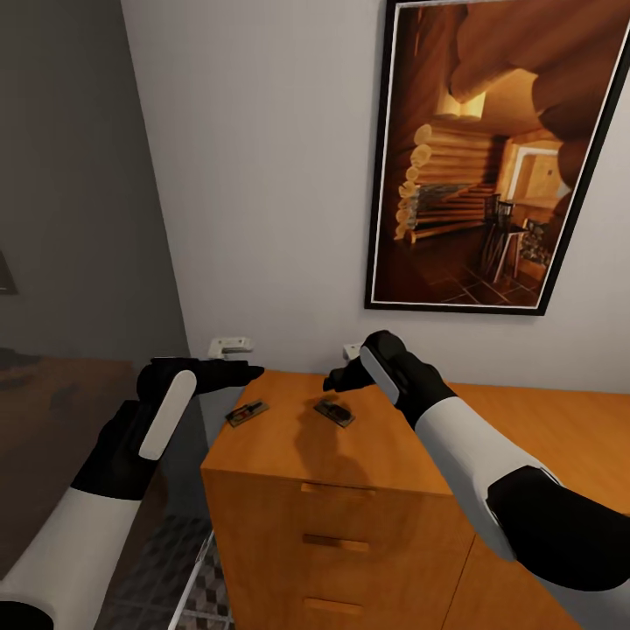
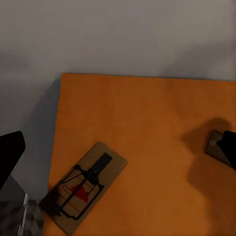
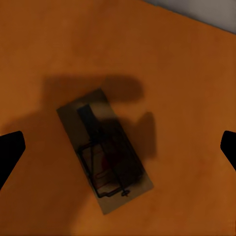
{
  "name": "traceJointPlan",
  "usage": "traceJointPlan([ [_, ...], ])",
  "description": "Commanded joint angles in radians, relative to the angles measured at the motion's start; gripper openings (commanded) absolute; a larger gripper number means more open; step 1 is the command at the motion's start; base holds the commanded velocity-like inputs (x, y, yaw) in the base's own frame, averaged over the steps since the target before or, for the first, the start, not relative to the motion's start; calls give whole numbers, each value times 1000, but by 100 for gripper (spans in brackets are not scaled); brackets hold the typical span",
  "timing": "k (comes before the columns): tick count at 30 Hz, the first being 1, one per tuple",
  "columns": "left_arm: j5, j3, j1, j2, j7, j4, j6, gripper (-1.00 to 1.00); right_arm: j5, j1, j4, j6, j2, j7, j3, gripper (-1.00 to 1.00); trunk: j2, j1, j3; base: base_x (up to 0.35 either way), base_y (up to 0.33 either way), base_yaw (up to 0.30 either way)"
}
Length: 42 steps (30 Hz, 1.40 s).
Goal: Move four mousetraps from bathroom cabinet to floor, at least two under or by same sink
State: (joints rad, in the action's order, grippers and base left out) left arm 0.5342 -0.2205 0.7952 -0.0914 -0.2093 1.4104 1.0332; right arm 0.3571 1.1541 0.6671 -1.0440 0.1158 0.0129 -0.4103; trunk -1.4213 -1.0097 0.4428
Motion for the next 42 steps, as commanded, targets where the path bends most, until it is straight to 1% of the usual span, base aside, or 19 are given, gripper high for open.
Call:
traceJointPlan([
  [1,10,-2,1,-1,-10,1,2,100,2,1,0,-3,0,1,-2,100,-1,0,1,1,0,0],
  [12,10,-2,1,-1,-10,1,1,100,0,1,-28,-3,4,3,-7,100,-1,0,1,0,0,0],
  [16,10,-2,1,-1,-10,1,0,100,-2,1,-46,-3,11,3,-8,100,-1,0,1,0,0,0],
  [17,10,-2,1,-1,-10,1,0,100,-4,1,-63,-3,18,3,-8,100,-1,0,1,0,0,0],
  [18,10,-2,1,-1,-10,1,0,100,-4,1,-63,-3,18,3,-8,100,-1,0,1,0,0,0],
  [22,11,-2,1,-1,-10,1,0,100,-8,1,-106,-3,35,2,-9,100,-1,0,1,0,0,0],
  [26,12,-2,1,-1,-10,1,1,100,-10,1,-134,-3,43,0,-10,100,-1,0,1,0,0,0],
  [42,11,-2,1,-1,-10,1,1,100,-13,4,-140,-3,49,-2,-10,100,-1,0,1,0,0,0],
])
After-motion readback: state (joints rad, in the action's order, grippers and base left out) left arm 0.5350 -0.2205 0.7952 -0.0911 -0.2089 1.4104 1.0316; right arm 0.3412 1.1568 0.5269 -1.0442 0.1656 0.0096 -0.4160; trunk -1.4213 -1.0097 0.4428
